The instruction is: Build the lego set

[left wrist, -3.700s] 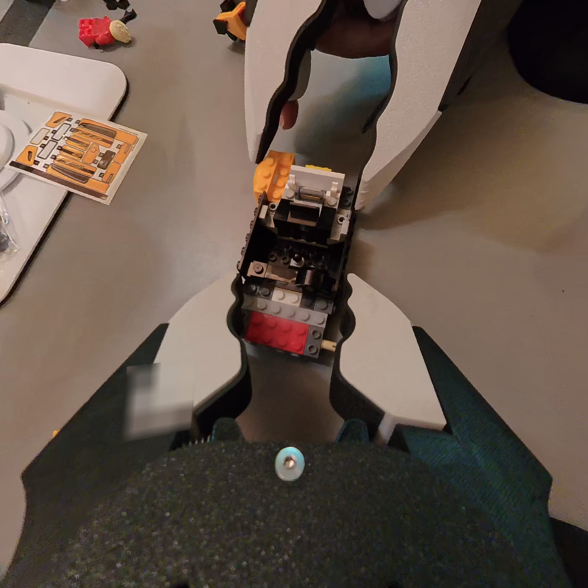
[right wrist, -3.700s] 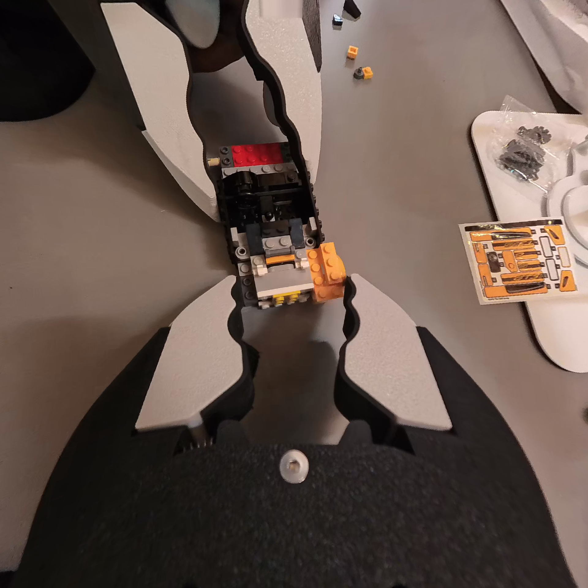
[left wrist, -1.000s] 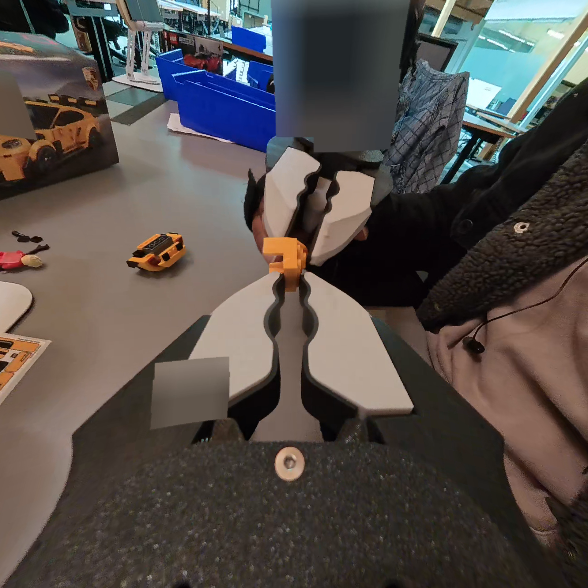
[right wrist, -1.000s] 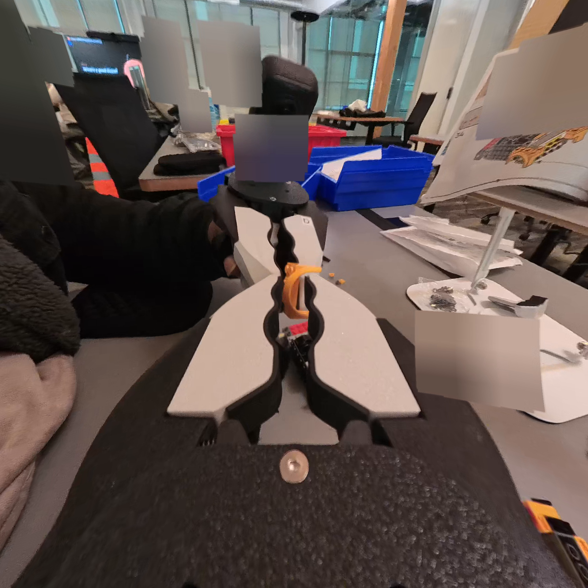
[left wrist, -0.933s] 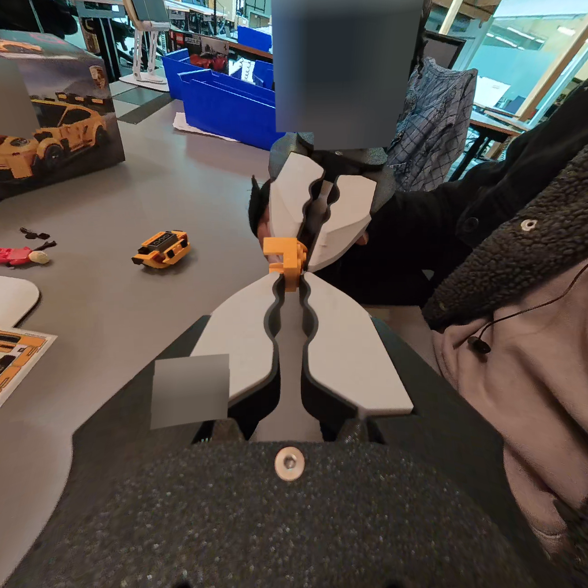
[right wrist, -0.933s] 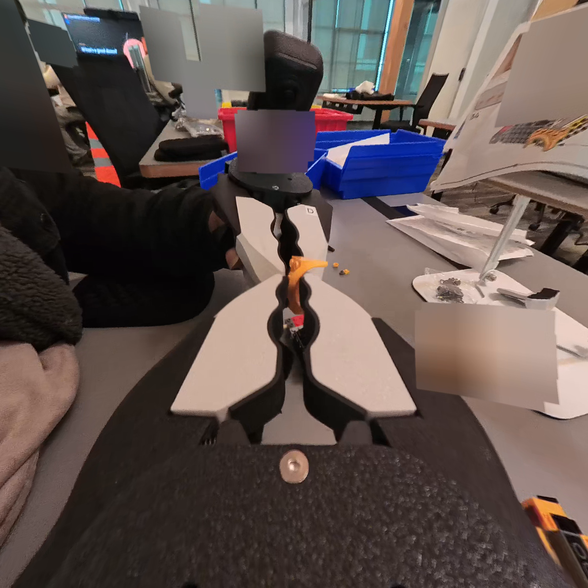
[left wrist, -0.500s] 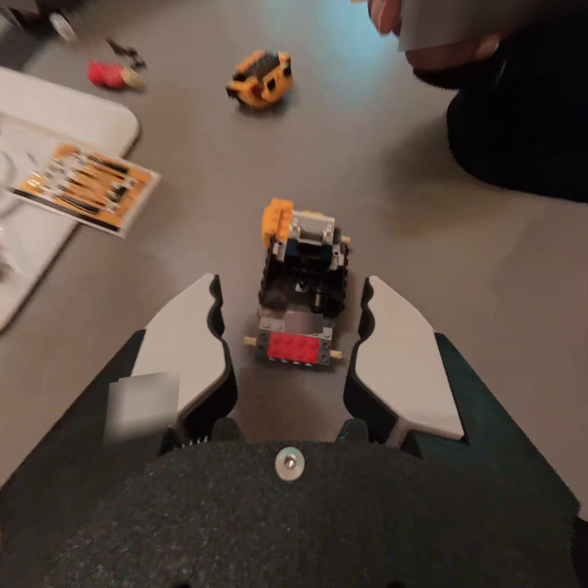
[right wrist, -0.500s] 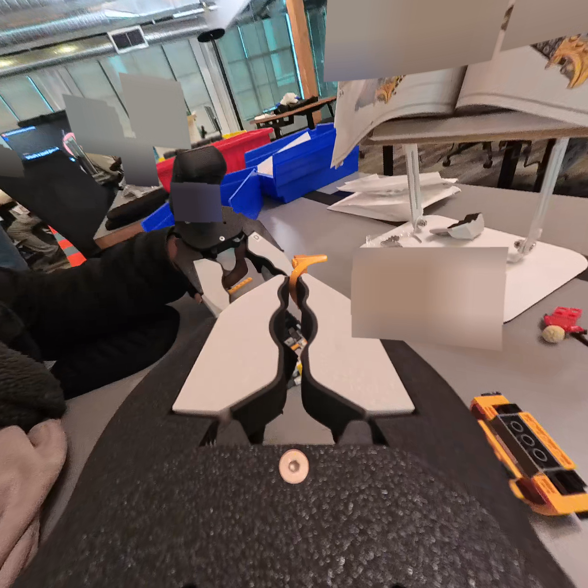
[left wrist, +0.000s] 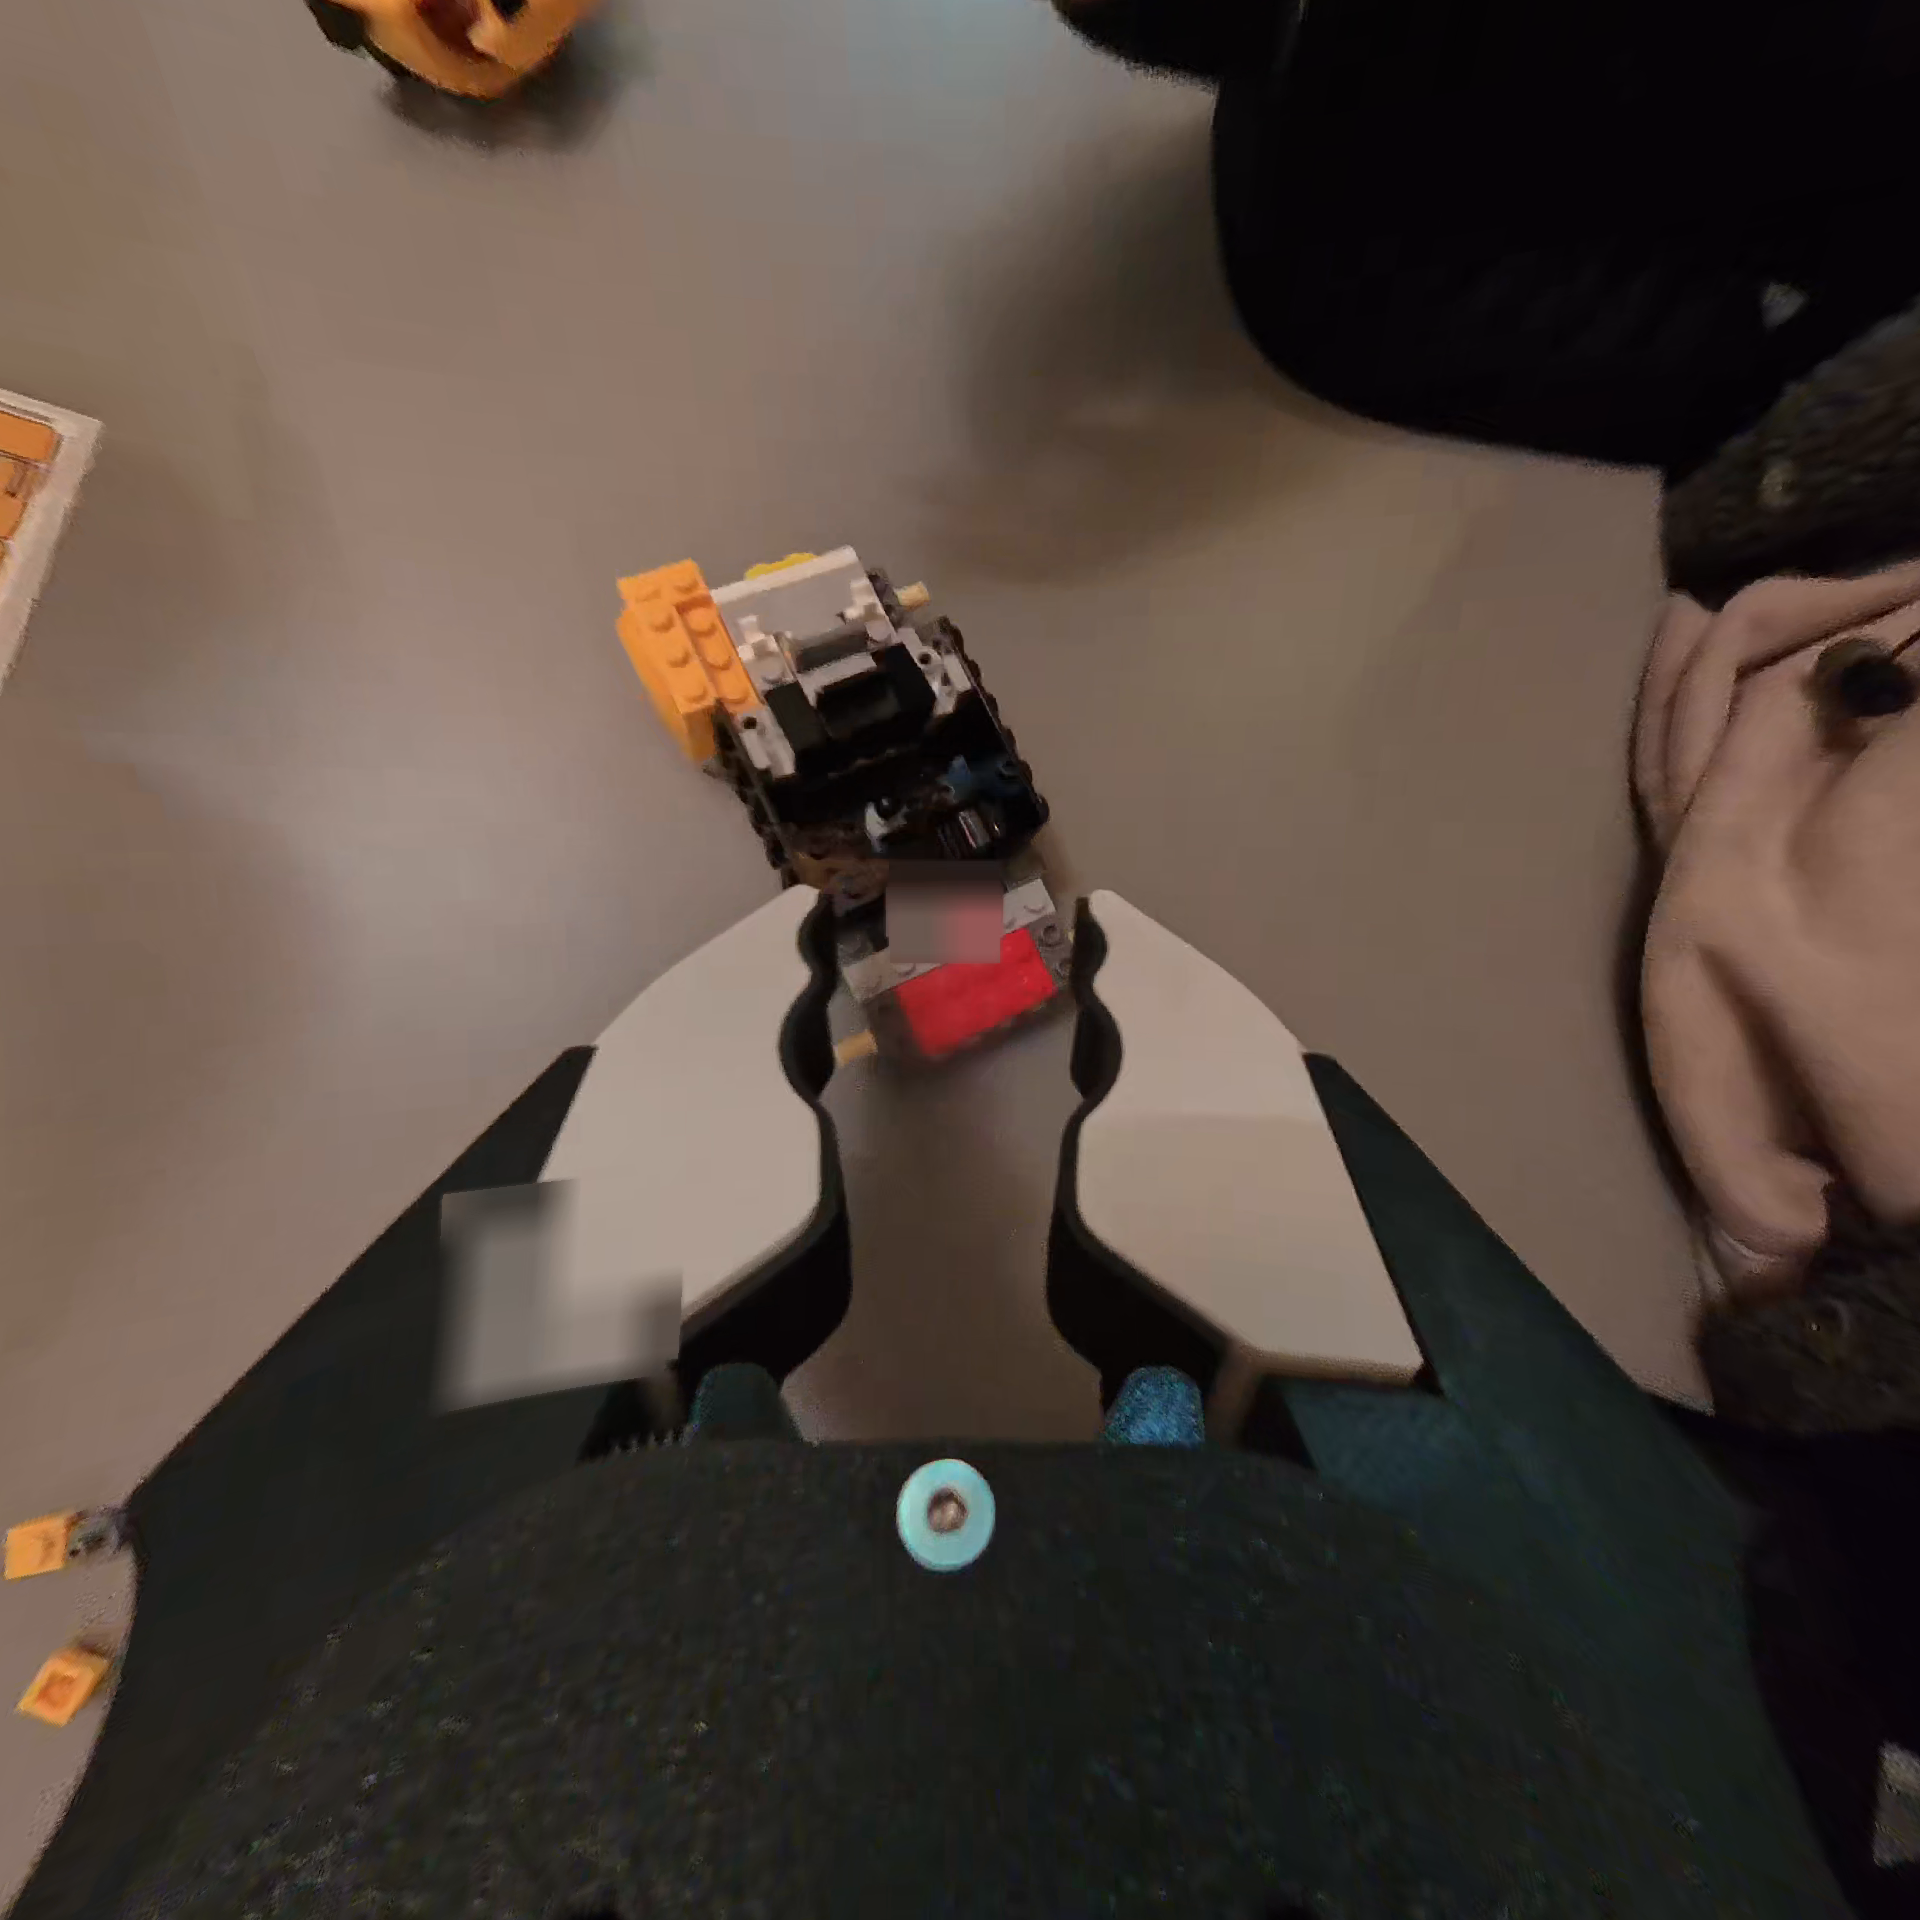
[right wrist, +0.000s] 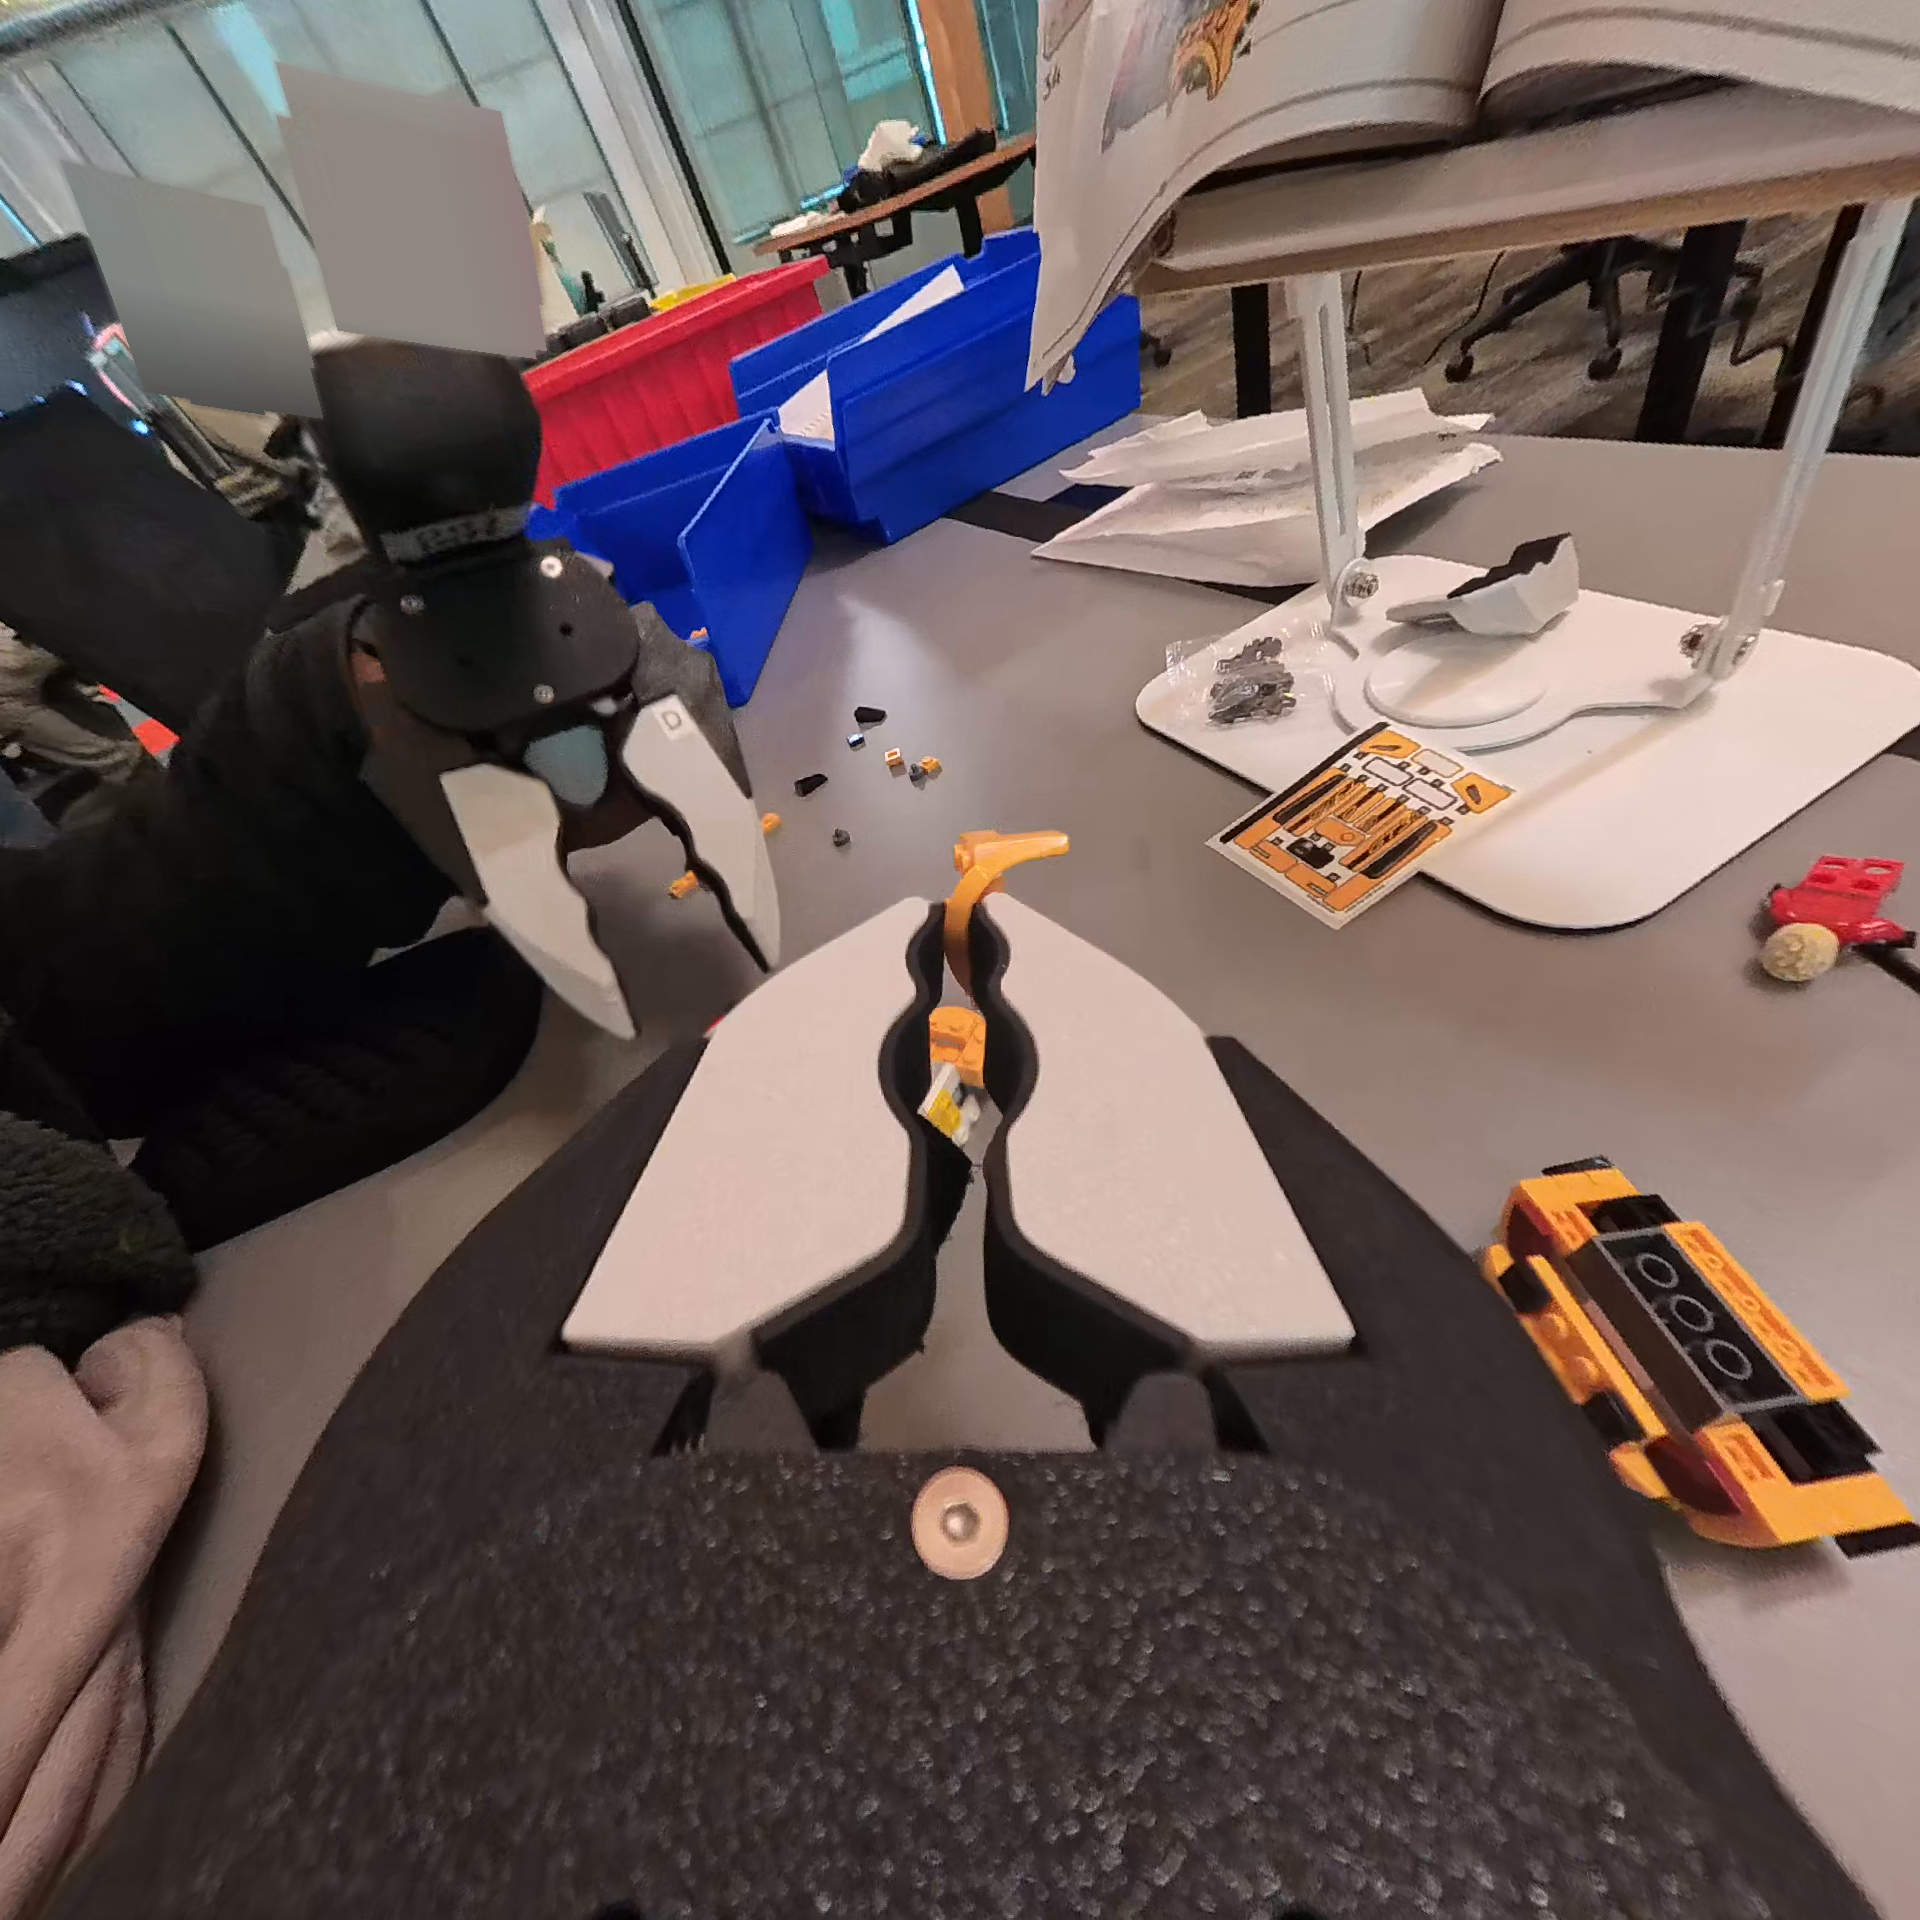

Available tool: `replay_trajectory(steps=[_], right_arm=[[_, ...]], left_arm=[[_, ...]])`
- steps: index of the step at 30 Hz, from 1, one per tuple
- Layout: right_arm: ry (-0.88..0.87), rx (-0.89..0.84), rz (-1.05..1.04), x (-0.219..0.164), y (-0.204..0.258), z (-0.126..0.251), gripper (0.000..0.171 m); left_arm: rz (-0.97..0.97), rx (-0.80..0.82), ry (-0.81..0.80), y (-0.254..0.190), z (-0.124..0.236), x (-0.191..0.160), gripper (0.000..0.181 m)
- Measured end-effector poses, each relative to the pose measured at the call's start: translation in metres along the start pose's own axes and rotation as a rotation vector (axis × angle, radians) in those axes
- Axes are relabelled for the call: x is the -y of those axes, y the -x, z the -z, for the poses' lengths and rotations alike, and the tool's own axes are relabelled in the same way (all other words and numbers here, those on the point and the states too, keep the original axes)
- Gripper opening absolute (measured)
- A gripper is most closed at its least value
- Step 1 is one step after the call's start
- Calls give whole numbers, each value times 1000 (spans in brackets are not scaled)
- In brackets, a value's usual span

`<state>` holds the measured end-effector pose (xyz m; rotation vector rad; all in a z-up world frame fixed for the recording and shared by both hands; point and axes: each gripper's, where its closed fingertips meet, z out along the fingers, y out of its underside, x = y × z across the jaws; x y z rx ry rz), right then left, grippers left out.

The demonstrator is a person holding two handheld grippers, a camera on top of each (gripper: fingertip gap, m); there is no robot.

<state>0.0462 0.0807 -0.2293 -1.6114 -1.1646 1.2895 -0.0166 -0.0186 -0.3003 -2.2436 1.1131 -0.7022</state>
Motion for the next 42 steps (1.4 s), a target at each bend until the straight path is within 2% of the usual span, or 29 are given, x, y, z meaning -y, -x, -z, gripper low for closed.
replay_trajectory(steps=[2,4,7,13,16,20,26,32,38,42], right_arm=[[15,12,-4,-3,2,-1,4],[27,23,-16,-4,3,-2,4],[47,7,-40,-7,-1,-2,4],[63,-7,-75,-11,-6,-2,4],[64,-7,-71,-11,-5,-1,4],[49,-4,-77,-8,-6,0,4],[16,20,-84,-4,0,-1,3],[61,24,-170,-15,-1,-8,4],[78,34,-380,-26,-9,-12,4],[40,10,-399,-20,-17,-8,4]], left_arm=[[68,29,-87,15,1,11,36],[173,41,-142,32,-5,17,38],[268,7,-92,36,-20,9,38],[288,54,22,30,-41,-7,14],[289,71,18,29,-43,-4,12],[272,140,-83,41,-34,8,11],[319,265,-395,67,1,43,10],[362,323,-413,73,-1,42,11],[423,308,-301,75,-9,23,11],[441,310,-351,80,20,23,11]])
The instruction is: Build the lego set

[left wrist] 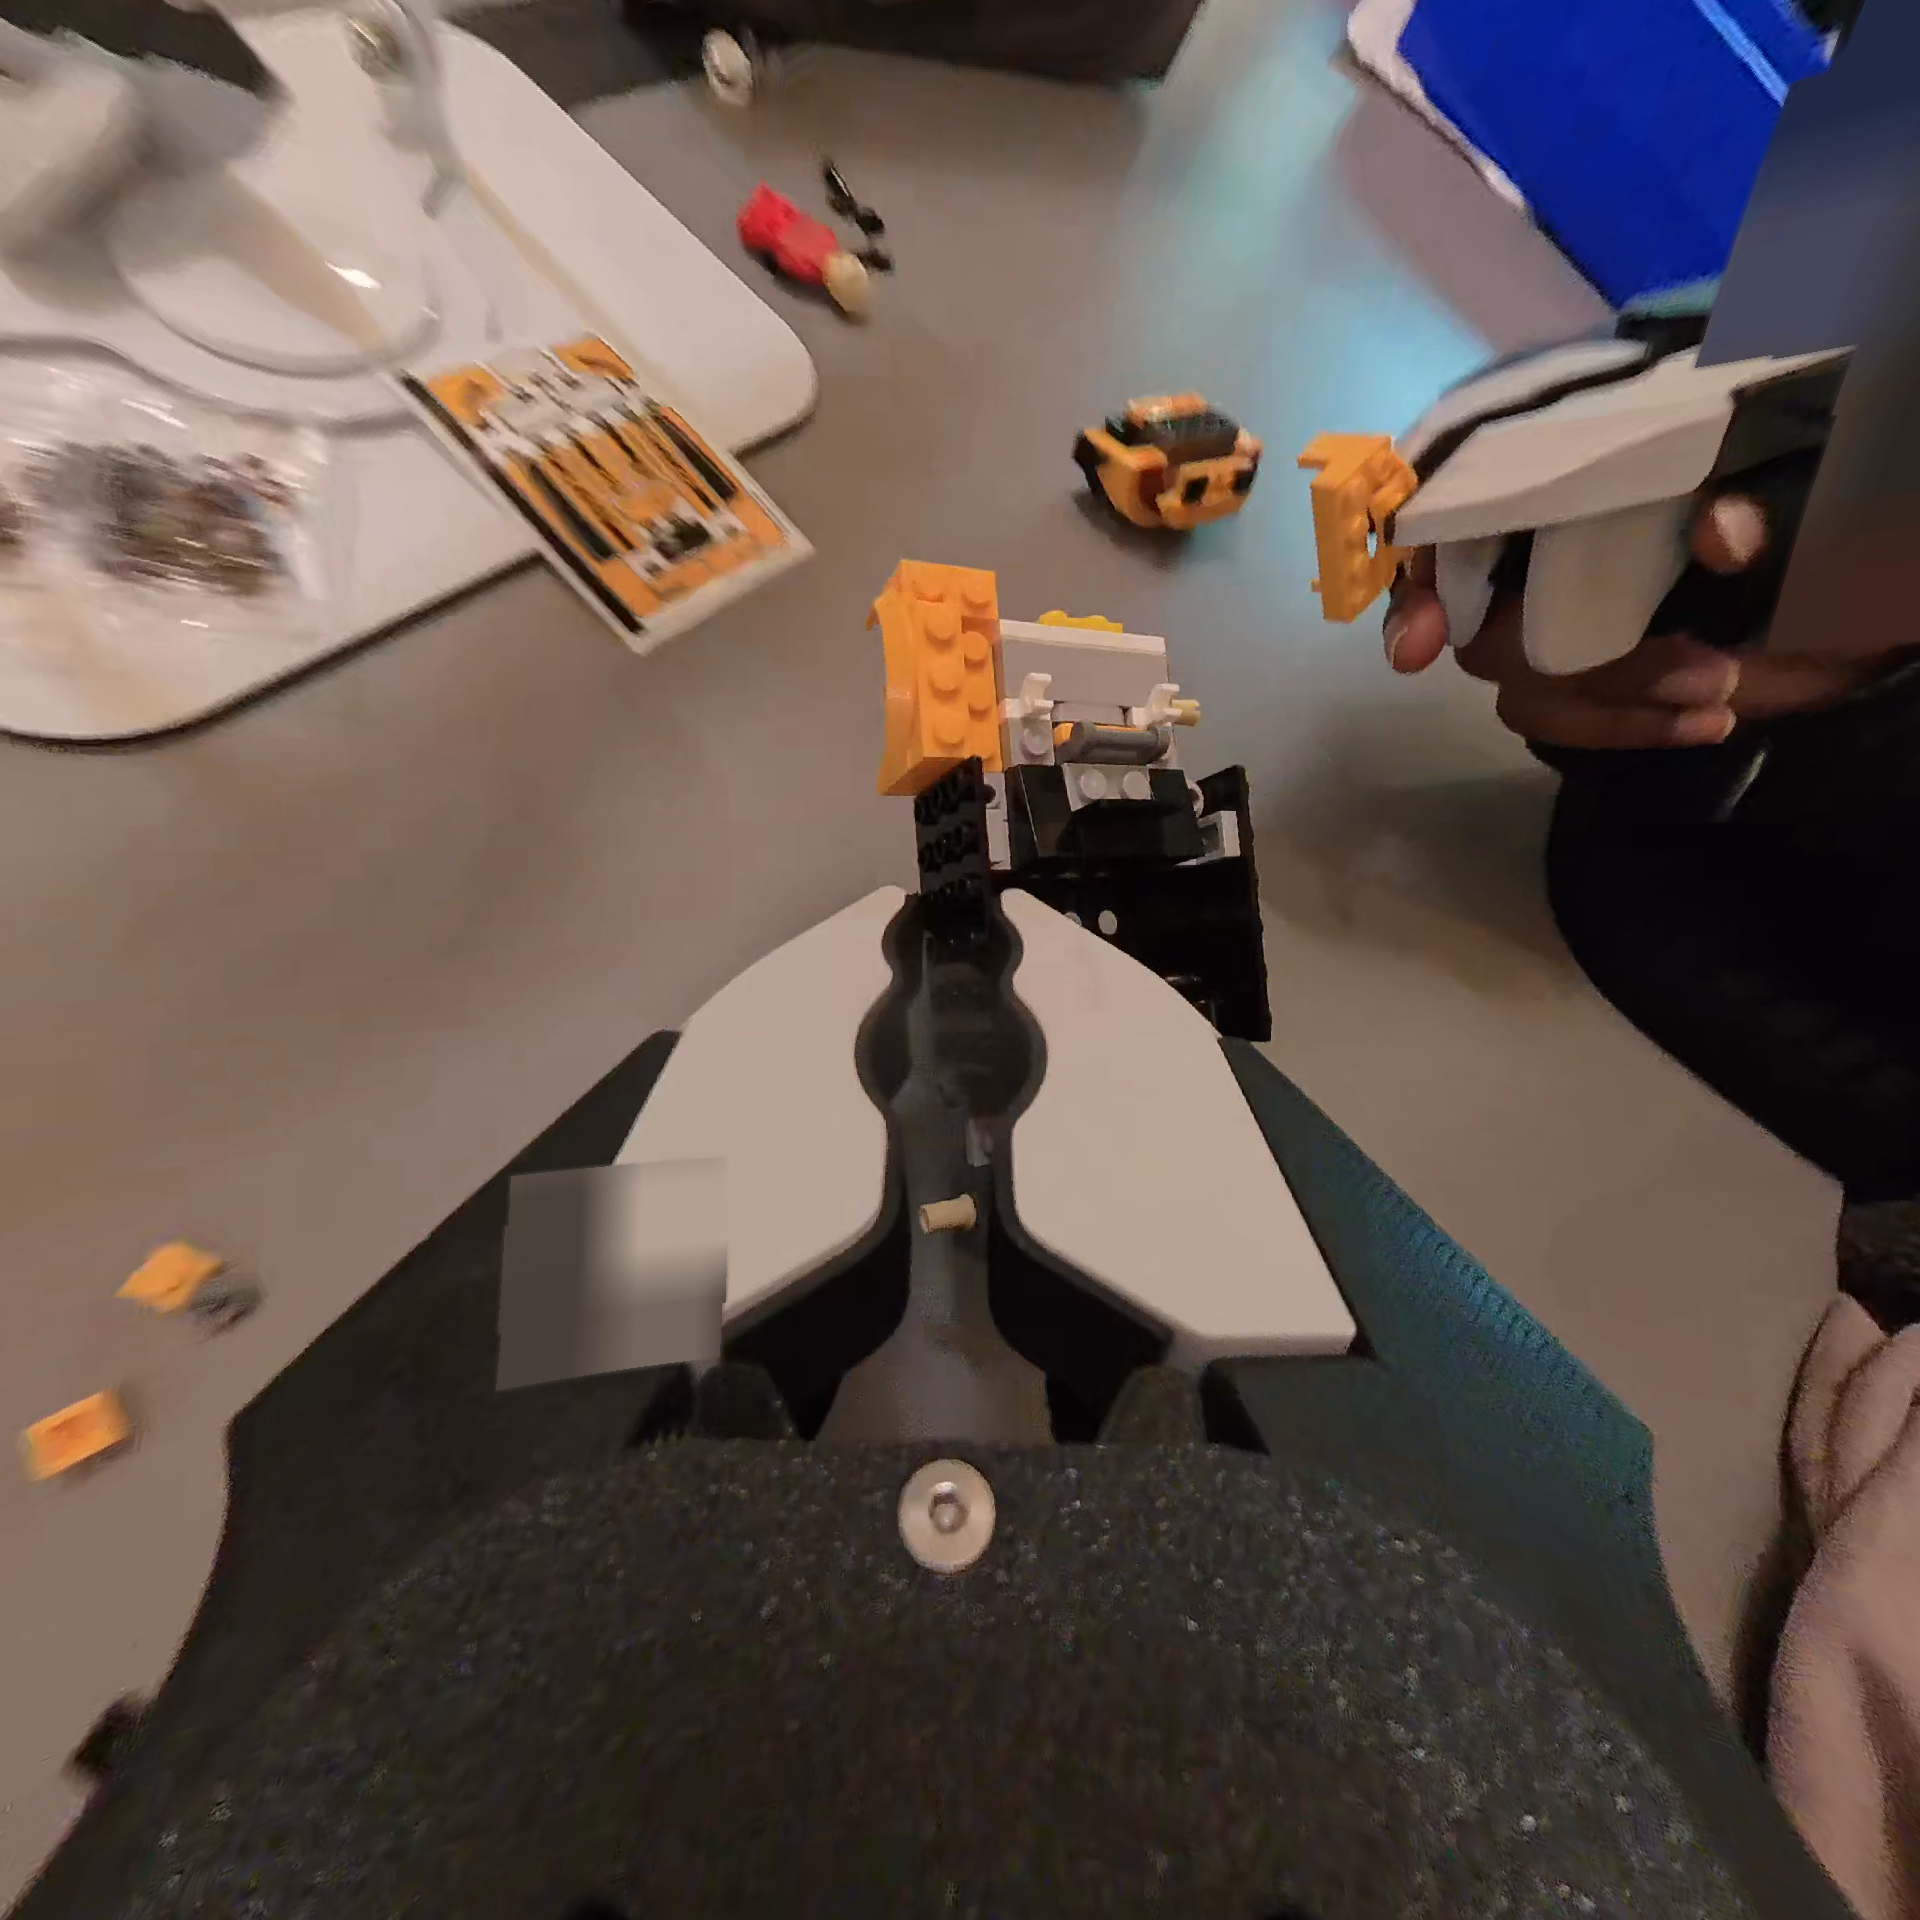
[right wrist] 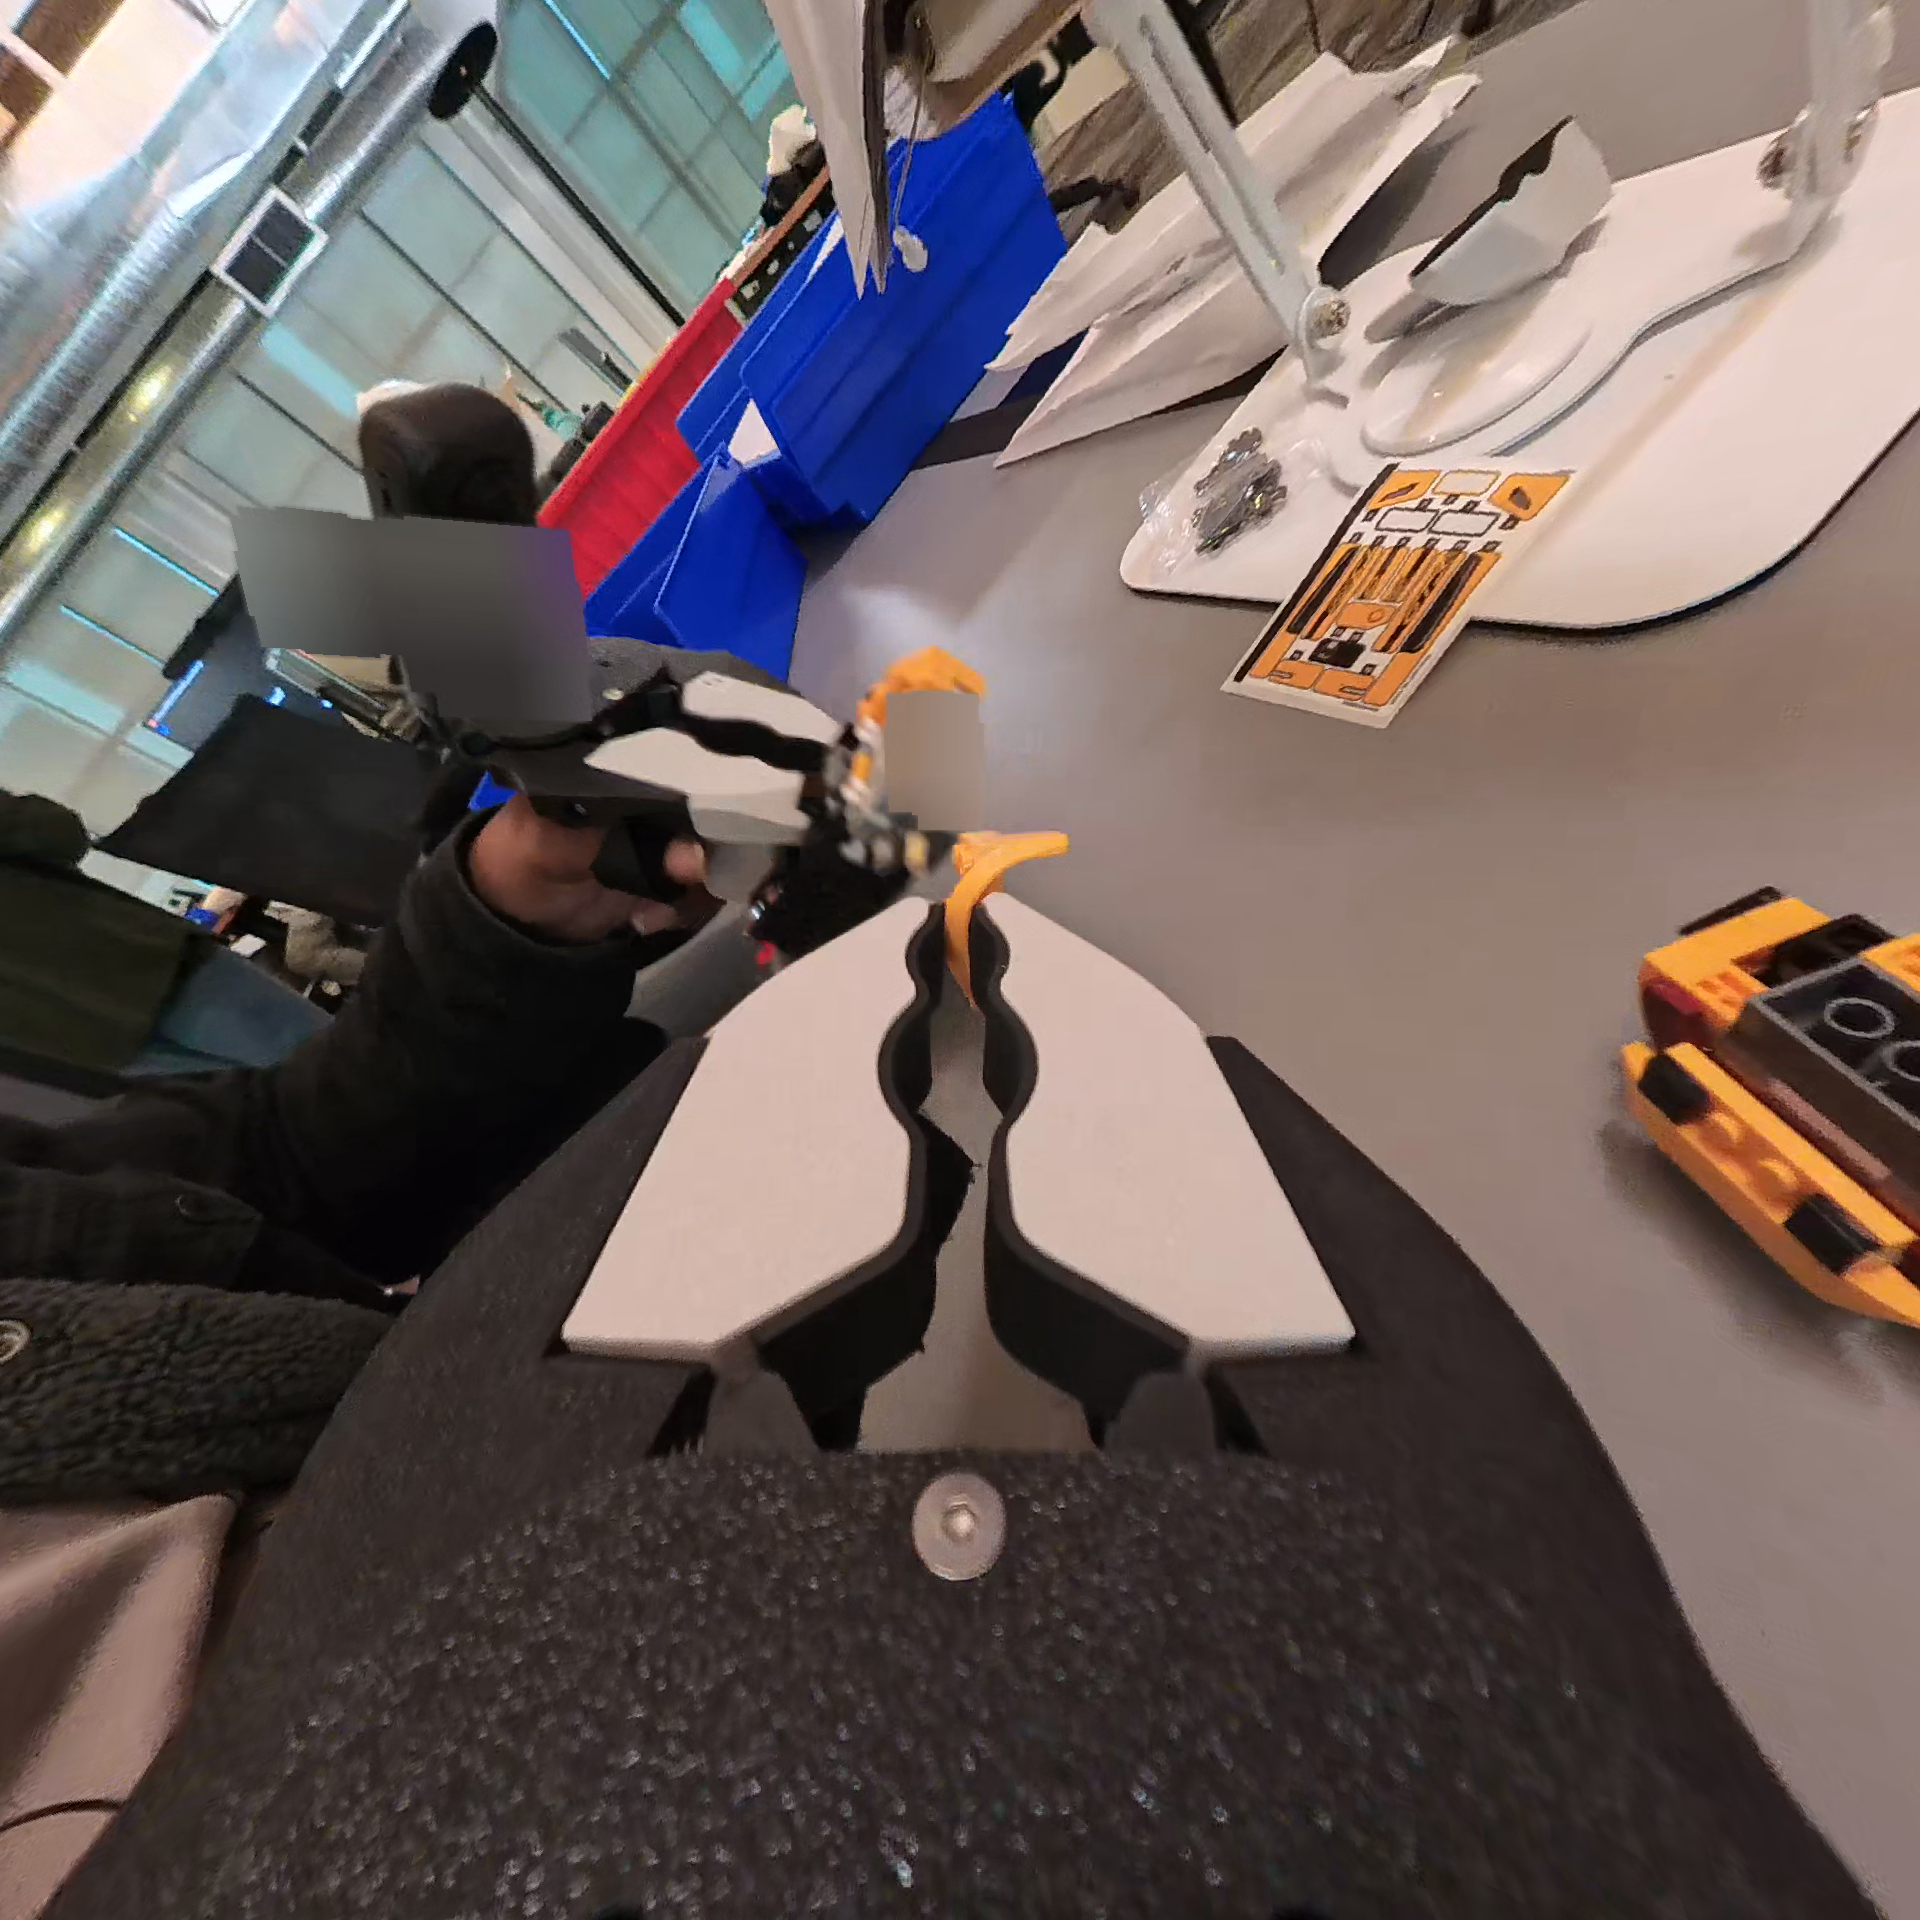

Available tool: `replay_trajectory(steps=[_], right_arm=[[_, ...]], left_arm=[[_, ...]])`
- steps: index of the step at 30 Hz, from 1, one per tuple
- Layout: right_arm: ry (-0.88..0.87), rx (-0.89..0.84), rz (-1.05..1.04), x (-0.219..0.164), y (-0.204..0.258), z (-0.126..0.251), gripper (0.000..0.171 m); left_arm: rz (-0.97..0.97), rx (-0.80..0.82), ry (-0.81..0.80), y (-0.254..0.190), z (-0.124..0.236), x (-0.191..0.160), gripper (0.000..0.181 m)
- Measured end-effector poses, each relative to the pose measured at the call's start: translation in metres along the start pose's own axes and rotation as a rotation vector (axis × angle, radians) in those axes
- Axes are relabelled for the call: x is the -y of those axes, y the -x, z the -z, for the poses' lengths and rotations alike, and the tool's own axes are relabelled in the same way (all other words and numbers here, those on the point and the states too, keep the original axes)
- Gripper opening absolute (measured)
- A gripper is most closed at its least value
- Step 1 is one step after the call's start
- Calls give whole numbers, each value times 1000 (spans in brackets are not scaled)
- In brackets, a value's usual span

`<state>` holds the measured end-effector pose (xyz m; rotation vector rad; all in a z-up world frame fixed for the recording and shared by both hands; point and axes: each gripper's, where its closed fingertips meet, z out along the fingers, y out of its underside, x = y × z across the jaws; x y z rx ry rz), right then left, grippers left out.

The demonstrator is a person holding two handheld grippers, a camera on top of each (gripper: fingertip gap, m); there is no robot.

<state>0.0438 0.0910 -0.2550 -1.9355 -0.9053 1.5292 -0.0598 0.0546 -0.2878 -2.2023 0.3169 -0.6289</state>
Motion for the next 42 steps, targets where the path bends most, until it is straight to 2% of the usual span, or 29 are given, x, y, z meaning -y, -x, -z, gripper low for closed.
replay_trajectory(steps=[6,10,14,20,24,33,37,42], right_arm=[[-14,-10,-23,3,-7,2,4],[-14,-10,-23,3,-7,2,4],[2,-10,-22,-1,-6,0,4],[10,-20,-28,-2,-8,-1,4],[16,-22,-29,-3,-8,0,4],[29,-20,-30,-5,-8,0,4],[38,-23,-30,-6,-7,0,4],[76,-15,-57,-13,-2,4,4]], left_arm=[[63,52,-158,28,58,31,11],[122,-4,-220,29,70,37,11],[125,-58,-138,14,52,24,11],[86,-140,156,-38,-18,-33,11],[71,-132,227,-55,-39,-50,11],[103,-143,193,-64,-35,-50,34],[75,-181,266,-68,-19,-62,33],[42,-312,339,-100,-6,-82,31]])
